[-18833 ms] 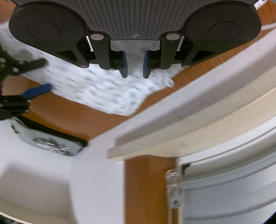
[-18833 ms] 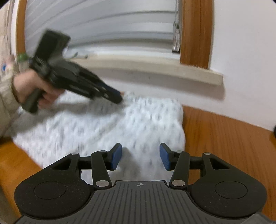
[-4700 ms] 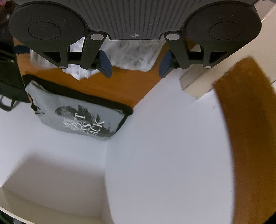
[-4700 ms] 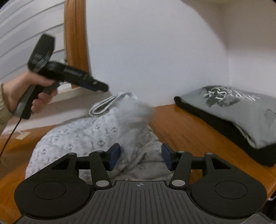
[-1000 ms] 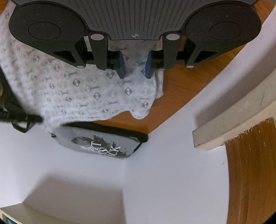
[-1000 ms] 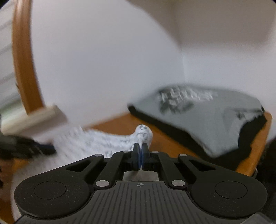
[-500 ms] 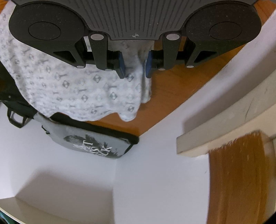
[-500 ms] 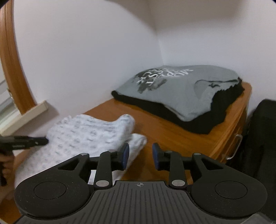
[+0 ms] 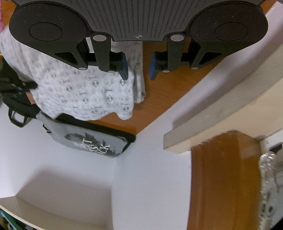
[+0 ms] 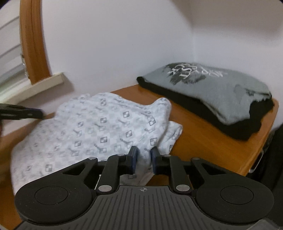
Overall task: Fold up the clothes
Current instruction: 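Press the folded shirt flat with both open grippers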
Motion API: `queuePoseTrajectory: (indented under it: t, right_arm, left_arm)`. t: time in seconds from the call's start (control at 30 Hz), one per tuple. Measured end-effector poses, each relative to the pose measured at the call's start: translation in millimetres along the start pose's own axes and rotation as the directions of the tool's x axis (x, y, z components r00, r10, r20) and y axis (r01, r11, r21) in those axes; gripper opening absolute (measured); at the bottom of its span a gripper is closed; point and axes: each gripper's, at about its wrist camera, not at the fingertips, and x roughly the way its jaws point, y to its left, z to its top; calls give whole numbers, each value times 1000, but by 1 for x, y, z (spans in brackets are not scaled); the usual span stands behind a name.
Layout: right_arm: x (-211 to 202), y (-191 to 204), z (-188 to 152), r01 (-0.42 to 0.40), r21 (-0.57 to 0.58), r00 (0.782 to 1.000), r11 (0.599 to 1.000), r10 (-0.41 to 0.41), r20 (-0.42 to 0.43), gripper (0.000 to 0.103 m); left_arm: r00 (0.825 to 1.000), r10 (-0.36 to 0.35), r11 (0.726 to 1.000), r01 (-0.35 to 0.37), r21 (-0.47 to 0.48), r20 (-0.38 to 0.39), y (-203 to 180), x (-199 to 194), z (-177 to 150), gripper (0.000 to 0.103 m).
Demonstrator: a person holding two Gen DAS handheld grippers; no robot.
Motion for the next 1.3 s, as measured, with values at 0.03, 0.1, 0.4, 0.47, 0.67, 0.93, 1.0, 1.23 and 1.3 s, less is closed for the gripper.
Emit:
queuePoseTrajectory:
  t: [0.03, 0.1, 0.4, 0.47, 0.67, 0.93, 1.0, 1.23, 1.3]
  right_arm:
    - [4, -2, 2, 8, -6, 1000, 1000, -8, 2, 18]
    - [-1, -1, 3, 2, -19, 1000, 1000, -2, -7, 20]
    - [-58, 21, -17, -28, -149, 999, 988, 22, -40, 37]
    - [-70, 26, -22, -35, -178, 998, 983, 27, -48, 40]
    - [-96, 42, -36, -51, -272, 996, 961, 30, -81, 45]
    - [-97, 67, -59, -61, -421, 989, 905, -2, -146, 44]
    - [-96, 68, -62, -78, -434, 986, 897, 5, -166, 31]
    - [-110, 70, -59, -43, -495, 989, 868, -32, -143, 10]
    - [-116, 75, -55, -13, -524, 994, 852, -44, -96, 22]
  left_arm:
    - [1000, -3, 1000, 3, 10, 3, 0, -6, -1, 28]
    - [1000, -17, 999, 17, 41, 7, -3, -17, -4, 28]
    - [997, -76, 984, 76, 163, -10, -50, -40, -15, 28]
    - [997, -68, 984, 72, 162, -31, -54, -32, -20, 28]
    - [997, -52, 989, 60, 135, -64, -46, -18, -32, 29]
    - [996, -56, 990, 65, 124, -73, -35, -15, -35, 32]
    - [996, -55, 990, 64, 125, -74, -35, -14, -36, 32]
    - [997, -31, 988, 42, 151, -74, -38, -20, -33, 32]
    - [998, -2, 982, 13, 186, -60, -42, -28, -31, 31]
